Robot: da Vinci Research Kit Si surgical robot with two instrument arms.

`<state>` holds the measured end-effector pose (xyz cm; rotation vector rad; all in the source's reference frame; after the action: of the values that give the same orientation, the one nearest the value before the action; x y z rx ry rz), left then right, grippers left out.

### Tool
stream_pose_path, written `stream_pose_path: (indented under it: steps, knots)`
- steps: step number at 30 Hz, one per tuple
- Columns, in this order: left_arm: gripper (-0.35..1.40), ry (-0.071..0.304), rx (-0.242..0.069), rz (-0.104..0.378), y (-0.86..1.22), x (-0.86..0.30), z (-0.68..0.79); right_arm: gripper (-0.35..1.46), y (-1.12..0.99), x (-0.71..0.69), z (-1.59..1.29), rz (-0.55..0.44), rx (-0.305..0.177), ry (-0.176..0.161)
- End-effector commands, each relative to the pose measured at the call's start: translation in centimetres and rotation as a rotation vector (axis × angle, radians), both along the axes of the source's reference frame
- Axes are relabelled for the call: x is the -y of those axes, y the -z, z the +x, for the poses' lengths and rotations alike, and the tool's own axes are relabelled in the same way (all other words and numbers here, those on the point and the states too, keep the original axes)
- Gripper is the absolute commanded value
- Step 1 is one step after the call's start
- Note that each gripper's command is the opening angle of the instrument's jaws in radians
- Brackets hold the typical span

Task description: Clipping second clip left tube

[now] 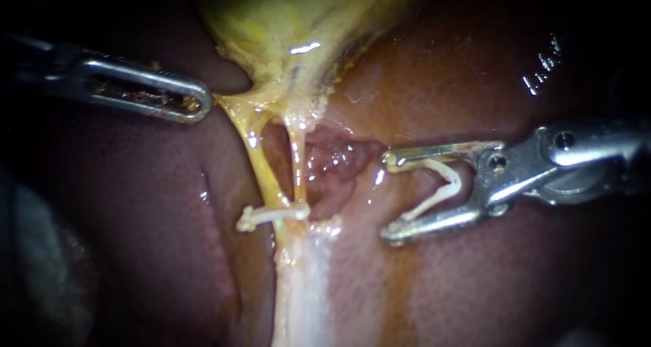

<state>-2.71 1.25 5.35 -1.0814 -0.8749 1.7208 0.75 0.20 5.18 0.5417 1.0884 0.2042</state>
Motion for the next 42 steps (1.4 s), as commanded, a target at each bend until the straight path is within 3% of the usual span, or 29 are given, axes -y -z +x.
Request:
stream_pose_path:
  steps: [1, 11, 23, 28, 33, 39, 42]
  knots:
    - [-0.35, 0.001, 0.0, -0.001, -0.01, 0.0, -0.01, 0.5, -0.01, 0.02, 0.05, 0.013, 0.003, -0.002]
    - [-0.35, 0.001, -0.001, -0.001, -0.01, 0.0, -0.01, 0.5, -0.02, 0.11, 0.63, 0.166, -0.016, -0.057]
    - [-0.35, 0.004, -0.002, -0.001, 0.01, 0.02, -0.05, 0.49, -0.5, 0.25, 0.93, 0.289, 0.018, -0.097]
    - [-0.35, 0.004, -0.002, -0.001, 0.01, 0.01, -0.05, 0.49, -0.74, 0.28, 0.95, 0.313, 0.025, -0.087]
    - [-0.35, 0.004, -0.003, -0.001, 0.01, 0.02, -0.06, 0.49, -0.84, 0.26, 1.02, 0.324, 0.02, -0.088]
    - [-0.35, 0.005, -0.003, -0.001, 0.02, 0.02, -0.07, 0.49, -0.83, 0.25, 1.18, 0.362, -0.039, -0.075]
    - [-0.35, 0.006, -0.003, -0.001, 0.02, 0.02, -0.07, 0.49, -0.79, 0.28, 1.26, 0.375, -0.064, -0.053]
